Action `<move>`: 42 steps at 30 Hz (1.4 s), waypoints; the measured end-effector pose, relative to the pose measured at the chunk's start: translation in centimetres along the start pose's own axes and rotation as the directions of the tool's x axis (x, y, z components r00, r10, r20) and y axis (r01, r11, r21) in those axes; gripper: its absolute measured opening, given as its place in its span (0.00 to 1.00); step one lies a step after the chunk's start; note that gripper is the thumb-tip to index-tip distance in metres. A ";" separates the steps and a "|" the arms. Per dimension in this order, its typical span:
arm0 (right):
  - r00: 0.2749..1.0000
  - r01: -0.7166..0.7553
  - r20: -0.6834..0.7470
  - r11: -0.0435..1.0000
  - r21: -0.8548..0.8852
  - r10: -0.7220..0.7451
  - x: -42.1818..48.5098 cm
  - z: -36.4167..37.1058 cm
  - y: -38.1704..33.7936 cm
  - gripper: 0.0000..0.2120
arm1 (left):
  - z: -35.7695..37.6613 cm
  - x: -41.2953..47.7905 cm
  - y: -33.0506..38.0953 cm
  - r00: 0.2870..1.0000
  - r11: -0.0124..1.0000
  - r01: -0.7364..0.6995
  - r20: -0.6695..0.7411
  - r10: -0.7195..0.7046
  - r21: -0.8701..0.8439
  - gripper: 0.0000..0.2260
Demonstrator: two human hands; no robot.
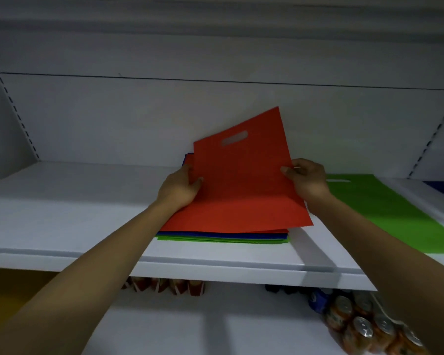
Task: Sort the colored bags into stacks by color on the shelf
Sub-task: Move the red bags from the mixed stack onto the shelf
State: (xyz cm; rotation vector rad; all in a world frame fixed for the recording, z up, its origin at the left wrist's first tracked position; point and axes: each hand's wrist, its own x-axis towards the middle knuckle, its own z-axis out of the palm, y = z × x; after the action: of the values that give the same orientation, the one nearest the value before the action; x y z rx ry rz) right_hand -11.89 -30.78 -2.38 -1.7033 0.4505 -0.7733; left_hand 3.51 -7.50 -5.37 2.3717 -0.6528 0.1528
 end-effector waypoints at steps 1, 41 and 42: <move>1.000 0.006 -0.012 1.000 0.027 -0.005 0.0 -0.4 -0.2 0.05 | 0.0 0.1 0.3 1.000 0.999 -0.010 -0.005 0.009 -0.044 0.23; 0.710 -0.252 -0.677 0.968 0.010 0.192 -21.0 -61.2 3.5 0.07 | 31.1 -20.8 55.4 0.873 0.637 -0.041 0.282 0.398 -0.770 0.06; 0.692 -0.251 -0.698 0.968 0.007 0.185 -21.5 -62.4 3.5 0.08 | 31.7 -21.5 56.5 0.865 0.634 -0.039 0.292 0.408 -0.772 0.06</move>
State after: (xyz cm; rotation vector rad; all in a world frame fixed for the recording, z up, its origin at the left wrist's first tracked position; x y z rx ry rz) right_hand -70.34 -61.55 -3.31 -1.3446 1.2089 -1.2266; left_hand -44.91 -55.59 -3.31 1.4862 -1.0062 -0.4958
